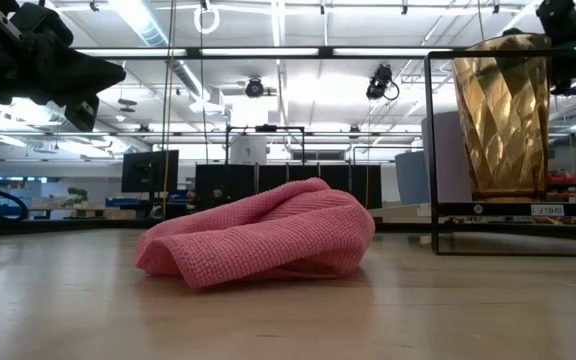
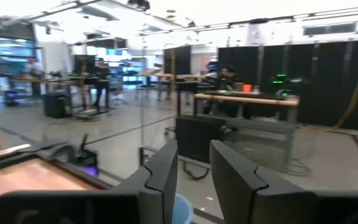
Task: Stack small to large cups/mugs on shelf
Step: Return to Home Position
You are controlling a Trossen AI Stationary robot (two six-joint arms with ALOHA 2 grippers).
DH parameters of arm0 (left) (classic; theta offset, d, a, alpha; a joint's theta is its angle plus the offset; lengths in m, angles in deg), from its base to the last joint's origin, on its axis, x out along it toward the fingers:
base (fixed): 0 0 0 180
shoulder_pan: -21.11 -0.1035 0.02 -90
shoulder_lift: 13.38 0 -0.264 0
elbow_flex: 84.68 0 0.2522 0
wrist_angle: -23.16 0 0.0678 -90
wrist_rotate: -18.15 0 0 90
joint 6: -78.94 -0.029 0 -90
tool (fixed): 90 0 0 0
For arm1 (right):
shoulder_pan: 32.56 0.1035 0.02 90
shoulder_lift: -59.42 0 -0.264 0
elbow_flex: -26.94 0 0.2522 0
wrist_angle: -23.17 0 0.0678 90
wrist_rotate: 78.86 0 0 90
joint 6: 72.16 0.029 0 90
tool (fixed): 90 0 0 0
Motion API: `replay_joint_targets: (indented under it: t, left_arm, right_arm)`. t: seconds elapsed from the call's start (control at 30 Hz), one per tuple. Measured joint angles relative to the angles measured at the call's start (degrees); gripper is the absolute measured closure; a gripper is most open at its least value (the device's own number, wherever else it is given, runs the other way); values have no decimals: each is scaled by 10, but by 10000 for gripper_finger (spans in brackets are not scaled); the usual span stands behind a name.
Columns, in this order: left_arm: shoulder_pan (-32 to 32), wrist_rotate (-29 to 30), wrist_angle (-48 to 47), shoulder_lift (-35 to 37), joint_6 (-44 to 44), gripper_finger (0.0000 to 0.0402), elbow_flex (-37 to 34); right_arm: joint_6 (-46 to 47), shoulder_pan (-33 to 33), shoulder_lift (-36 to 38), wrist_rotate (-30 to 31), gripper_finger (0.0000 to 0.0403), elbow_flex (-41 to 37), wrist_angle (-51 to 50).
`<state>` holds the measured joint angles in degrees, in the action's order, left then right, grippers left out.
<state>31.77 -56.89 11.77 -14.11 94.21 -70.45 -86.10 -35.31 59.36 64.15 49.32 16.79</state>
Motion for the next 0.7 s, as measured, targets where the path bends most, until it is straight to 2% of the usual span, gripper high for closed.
replay_joint_targets:
  t: [0.3, 0.4, 0.6, 0.7]
  left_arm:
    - [0, 0, 0, 0, 1, 361, 0]
    - [0, 0, 0, 0, 0, 363, 0]
    - [0, 0, 0, 0, 0, 371, 0]
    - [0, 0, 0, 0, 1, 371, 0]
  right_arm:
    - [7, -113, 0, -33, 300, 0, -19]
    - [40, -153, 0, -40, 300, 0, -49]
    - [110, -214, 0, -123, 300, -20, -69]
    - [114, -227, 0, -137, 300, -23, -78]
